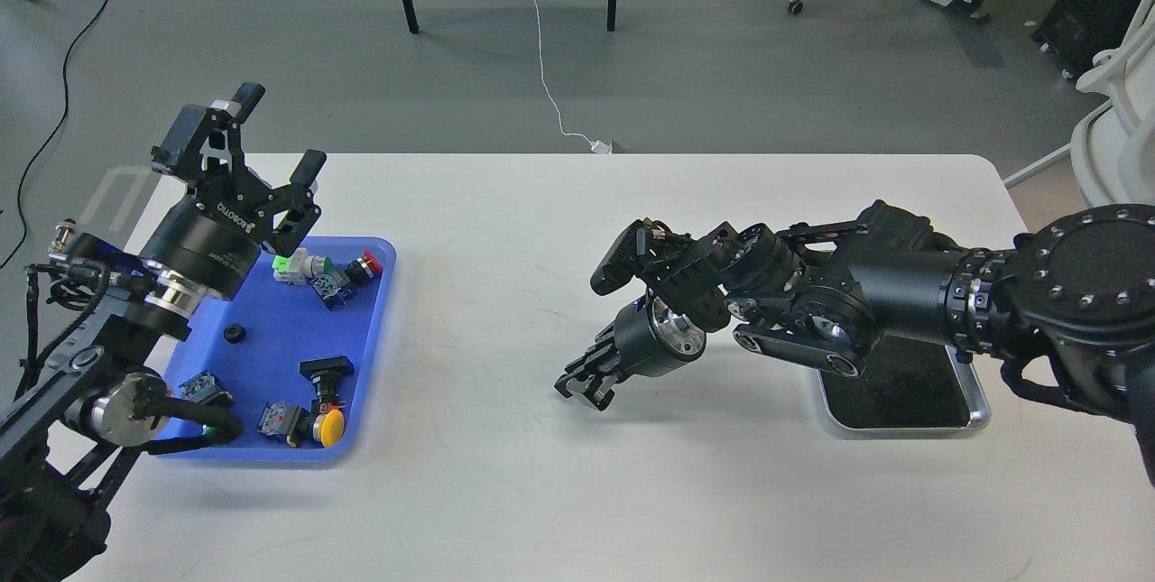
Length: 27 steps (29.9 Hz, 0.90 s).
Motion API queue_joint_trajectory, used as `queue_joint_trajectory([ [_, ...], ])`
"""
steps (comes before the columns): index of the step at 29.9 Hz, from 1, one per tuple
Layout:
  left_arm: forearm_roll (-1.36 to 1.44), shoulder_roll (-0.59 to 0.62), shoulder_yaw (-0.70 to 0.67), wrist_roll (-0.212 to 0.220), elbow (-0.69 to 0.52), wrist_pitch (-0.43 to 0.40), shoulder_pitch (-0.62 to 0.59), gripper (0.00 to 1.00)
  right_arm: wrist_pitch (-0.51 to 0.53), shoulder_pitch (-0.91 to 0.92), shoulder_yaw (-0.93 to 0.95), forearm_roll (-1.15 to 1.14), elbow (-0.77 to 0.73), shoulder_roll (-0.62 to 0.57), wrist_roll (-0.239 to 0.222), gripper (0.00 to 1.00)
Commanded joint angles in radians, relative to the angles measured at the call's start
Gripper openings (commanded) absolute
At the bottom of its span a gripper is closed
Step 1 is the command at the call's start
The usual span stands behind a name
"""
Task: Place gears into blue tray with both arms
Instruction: 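Carry the second black part to the table center and release it, then withdraw the right gripper and reach the left gripper to the part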
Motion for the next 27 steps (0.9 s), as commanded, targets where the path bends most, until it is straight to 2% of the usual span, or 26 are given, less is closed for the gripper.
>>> queue_joint_trajectory([
  [1, 0.0, 0.0, 0.001, -0.001, 0.0, 0.0, 0.002, 0.98, -0.018, 0.0, 0.0, 0.01, -0.001, -0.002, 0.0, 0.52],
  [3, 0.002, 0.0, 0.001, 0.001, 0.0, 0.0, 0.002, 0.98, -0.024, 0.001, 0.0, 0.047, 0.001, -0.003, 0.0, 0.65],
  [7, 0.002, 0.002, 0.002, 0.001, 0.0, 0.0, 0.002, 0.98, -0.024, 0.02, 0.009, 0.112, 0.005, -0.035, 0.0, 0.81],
  [12, 0.003, 0.017, 0.004, 0.001, -0.002, -0.015, 0.002, 0.98, -0.021, 0.043, 0.095, 0.245, 0.019, -0.167, 0.0, 0.94],
  [16, 0.005, 0.02, 0.007, -0.002, -0.002, -0.031, 0.002, 0.98, -0.018, 0.021, 0.19, 0.459, 0.077, -0.305, 0.0, 0.95],
  [20, 0.015, 0.017, 0.018, -0.004, -0.005, -0.032, 0.002, 0.98, -0.018, -0.086, 0.314, 0.746, 0.136, -0.429, 0.0, 0.95],
  [23, 0.055, 0.008, 0.021, -0.014, -0.021, -0.031, 0.002, 0.98, -0.008, -0.227, 0.452, 0.934, 0.165, -0.505, 0.0, 0.95],
  [27, 0.254, 0.003, 0.025, -0.034, -0.061, -0.032, 0.002, 0.98, -0.003, -0.454, 0.684, 1.038, 0.206, -0.571, 0.0, 0.95],
])
